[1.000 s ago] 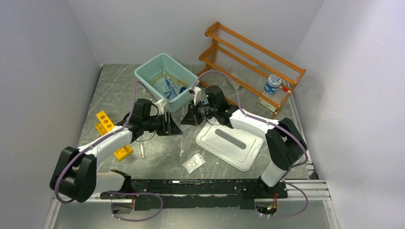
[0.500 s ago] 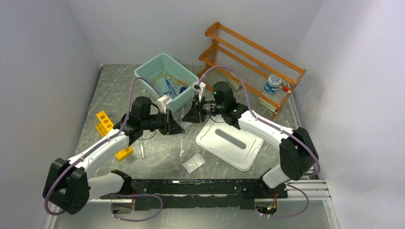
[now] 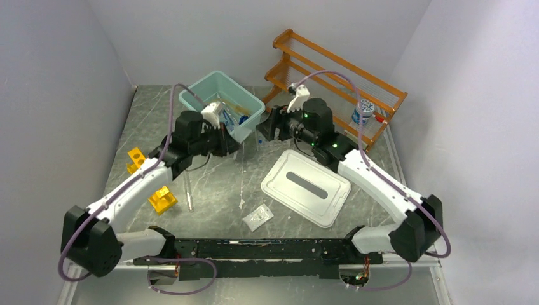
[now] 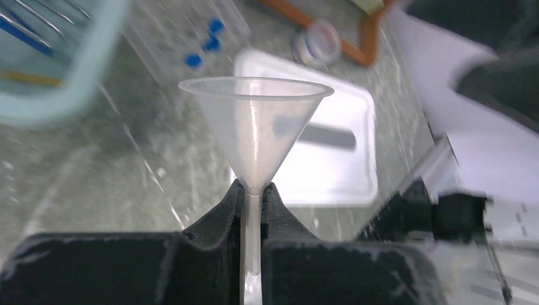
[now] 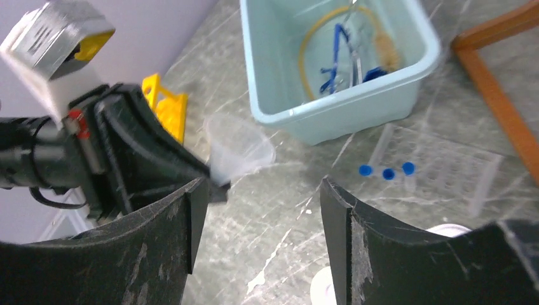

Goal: Organize the chemistry lab equipment

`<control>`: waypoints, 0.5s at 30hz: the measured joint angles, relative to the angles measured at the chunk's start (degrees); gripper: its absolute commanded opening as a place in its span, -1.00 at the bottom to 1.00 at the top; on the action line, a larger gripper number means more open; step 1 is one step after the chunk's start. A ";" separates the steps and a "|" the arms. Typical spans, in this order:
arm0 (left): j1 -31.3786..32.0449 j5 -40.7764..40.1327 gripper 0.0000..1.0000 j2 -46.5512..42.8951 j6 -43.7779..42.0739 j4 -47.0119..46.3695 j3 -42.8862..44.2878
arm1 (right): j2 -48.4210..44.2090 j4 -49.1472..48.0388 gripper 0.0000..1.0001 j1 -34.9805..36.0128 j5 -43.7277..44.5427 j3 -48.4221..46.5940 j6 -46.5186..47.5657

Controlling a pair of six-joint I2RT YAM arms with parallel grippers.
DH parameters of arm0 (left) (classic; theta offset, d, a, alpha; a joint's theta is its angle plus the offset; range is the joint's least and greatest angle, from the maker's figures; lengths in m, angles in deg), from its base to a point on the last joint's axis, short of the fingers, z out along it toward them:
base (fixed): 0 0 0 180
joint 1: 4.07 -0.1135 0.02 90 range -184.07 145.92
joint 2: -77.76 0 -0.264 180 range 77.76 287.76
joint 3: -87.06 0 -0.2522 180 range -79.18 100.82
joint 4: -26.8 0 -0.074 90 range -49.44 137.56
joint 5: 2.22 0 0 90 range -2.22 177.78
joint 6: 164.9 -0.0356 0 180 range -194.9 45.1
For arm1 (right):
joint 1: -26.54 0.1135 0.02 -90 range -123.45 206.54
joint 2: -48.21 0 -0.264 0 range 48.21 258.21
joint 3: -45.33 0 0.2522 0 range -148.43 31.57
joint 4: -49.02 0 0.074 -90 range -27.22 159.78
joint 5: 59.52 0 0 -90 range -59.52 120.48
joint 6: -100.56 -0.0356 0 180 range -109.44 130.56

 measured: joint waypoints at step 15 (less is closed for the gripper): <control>-7.02 -15.85 -0.90 35.76 -4.17 5.20 37.24 | -9.68 2.60 0.36 -0.09 12.46 7.32 -2.27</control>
